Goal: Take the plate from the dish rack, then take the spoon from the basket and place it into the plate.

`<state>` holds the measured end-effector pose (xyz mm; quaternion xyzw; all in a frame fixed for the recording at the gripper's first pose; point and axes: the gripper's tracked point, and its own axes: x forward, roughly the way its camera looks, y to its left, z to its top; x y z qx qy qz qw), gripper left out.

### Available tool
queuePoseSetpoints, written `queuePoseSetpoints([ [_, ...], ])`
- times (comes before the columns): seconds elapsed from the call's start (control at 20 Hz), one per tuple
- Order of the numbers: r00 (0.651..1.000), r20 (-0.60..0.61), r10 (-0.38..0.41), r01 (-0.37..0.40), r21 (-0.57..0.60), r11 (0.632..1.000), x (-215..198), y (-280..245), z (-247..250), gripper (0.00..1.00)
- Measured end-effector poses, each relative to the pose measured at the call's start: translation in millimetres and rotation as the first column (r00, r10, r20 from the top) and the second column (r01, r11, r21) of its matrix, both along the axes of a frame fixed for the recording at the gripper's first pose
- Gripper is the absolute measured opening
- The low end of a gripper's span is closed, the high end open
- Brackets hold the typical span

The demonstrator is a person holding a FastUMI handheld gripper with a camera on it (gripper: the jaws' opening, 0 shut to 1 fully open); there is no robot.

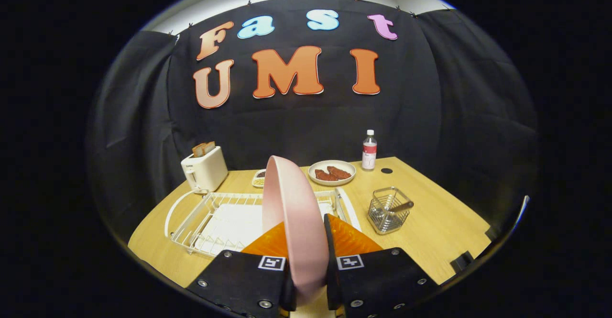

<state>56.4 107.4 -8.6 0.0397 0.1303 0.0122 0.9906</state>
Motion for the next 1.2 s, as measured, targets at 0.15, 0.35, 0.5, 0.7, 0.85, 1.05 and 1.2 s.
queuePoseSetpoints([
  [0.15,1.000,-0.012,0.023,-0.022,0.063,0.998,-30,4,-16,0.25],
  [0.35,0.997,-0.031,0.064,-0.057,0.188,0.980,-58,15,-43,0.25],
  [0.5,0.993,-0.087,0.084,-0.055,0.294,0.954,-68,22,-78,0.24],
  [0.7,0.979,-0.170,0.111,-0.034,0.399,0.916,-68,34,-118,0.25],
  [0.85,0.968,-0.204,0.149,-0.035,0.474,0.880,-68,46,-131,0.25],
  [1.05,0.954,-0.252,0.163,0.002,0.548,0.836,-68,51,-149,0.27],
  [1.2,0.959,-0.270,0.086,0.053,0.470,0.881,-60,31,-161,0.32],
])
